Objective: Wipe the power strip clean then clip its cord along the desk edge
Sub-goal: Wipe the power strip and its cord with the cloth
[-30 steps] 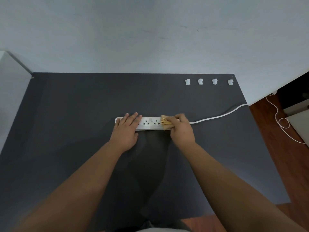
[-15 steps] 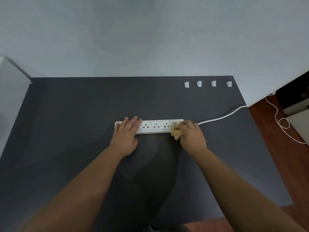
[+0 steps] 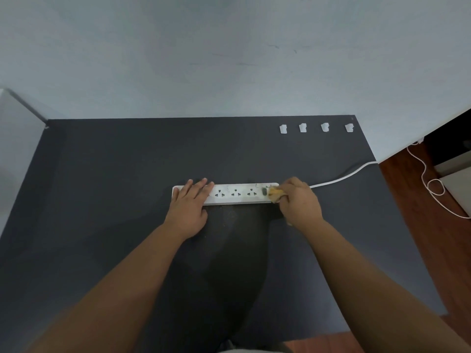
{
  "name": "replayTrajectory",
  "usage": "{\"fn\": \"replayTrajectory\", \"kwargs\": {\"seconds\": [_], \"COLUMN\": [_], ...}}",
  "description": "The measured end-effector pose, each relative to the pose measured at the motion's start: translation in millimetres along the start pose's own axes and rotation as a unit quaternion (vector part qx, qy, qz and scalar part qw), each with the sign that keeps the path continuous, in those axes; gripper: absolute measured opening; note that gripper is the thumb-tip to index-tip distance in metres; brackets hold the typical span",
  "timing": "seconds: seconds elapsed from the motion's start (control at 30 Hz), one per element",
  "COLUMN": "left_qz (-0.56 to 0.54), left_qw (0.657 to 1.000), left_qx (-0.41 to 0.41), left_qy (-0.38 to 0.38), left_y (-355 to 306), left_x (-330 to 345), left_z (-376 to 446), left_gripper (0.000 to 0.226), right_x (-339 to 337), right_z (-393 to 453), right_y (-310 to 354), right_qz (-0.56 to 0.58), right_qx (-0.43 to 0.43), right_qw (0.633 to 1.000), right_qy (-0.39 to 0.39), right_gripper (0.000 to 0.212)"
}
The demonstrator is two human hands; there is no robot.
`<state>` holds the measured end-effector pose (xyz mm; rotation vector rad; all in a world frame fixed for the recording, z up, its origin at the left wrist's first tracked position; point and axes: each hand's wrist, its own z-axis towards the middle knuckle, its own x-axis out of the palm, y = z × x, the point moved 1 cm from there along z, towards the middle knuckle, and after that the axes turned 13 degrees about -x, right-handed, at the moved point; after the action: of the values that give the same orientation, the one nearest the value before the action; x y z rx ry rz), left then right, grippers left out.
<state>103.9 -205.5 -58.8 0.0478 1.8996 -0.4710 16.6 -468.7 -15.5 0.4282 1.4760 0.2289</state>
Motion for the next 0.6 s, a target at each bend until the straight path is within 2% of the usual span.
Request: {"fn": "replayTrajectory", "kwargs": {"seconds": [0.07,0.13,0.23,0.3,0.37,0.4,0.43,0.53,0.57,0.6], "left_qz": [-0.004,-0.004,-0.009,-0.013,-0.014,-0.014,-0.015,-0.018,-0.017,-0.016], "left_qw": [1.000,1.000,1.000,1.000,1.000,1.000,1.000,1.000,1.000,1.000], "left_qx": [0.000,-0.003,-0.004,-0.005,-0.003,-0.003,-0.005,-0.005,-0.005,-0.005], "left_qy": [-0.002,-0.001,-0.001,-0.001,-0.002,-0.005,-0.006,-0.006,-0.005,-0.003], "left_y": [0,-1,0,0,0,0,0,-1,-1,-1], "left_x": [0,0,0,0,1,1,2,1,1,0], "left_z": [-1,-1,0,0,0,0,0,0,0,1], "left_gripper": [0.074,0.075,0.075,0.075,0.075,0.075,0.075,0.074,0.074,0.074], "right_x": [-1,5,16,17,19,21,22,24,21,17], "right_z": [6,9,-2,-6,-3,0,2,-2,-4,-5], "right_y": [-3,1,11,16,12,12,16,24,24,22], "right_qz": [0.020,0.012,0.048,0.099,0.097,0.079,0.064,0.096,0.128,0.161], "right_qx": [0.007,-0.012,-0.092,-0.105,-0.062,-0.037,-0.036,-0.130,-0.122,-0.083], "right_qw": [0.999,1.000,0.990,0.988,0.993,0.994,0.996,0.985,0.983,0.983], "right_qy": [-0.031,0.017,0.095,0.061,-0.040,-0.064,-0.049,0.060,0.058,0.017], "right_gripper": [0.041,0.047,0.039,0.039,0.046,0.050,0.052,0.048,0.045,0.044]}}
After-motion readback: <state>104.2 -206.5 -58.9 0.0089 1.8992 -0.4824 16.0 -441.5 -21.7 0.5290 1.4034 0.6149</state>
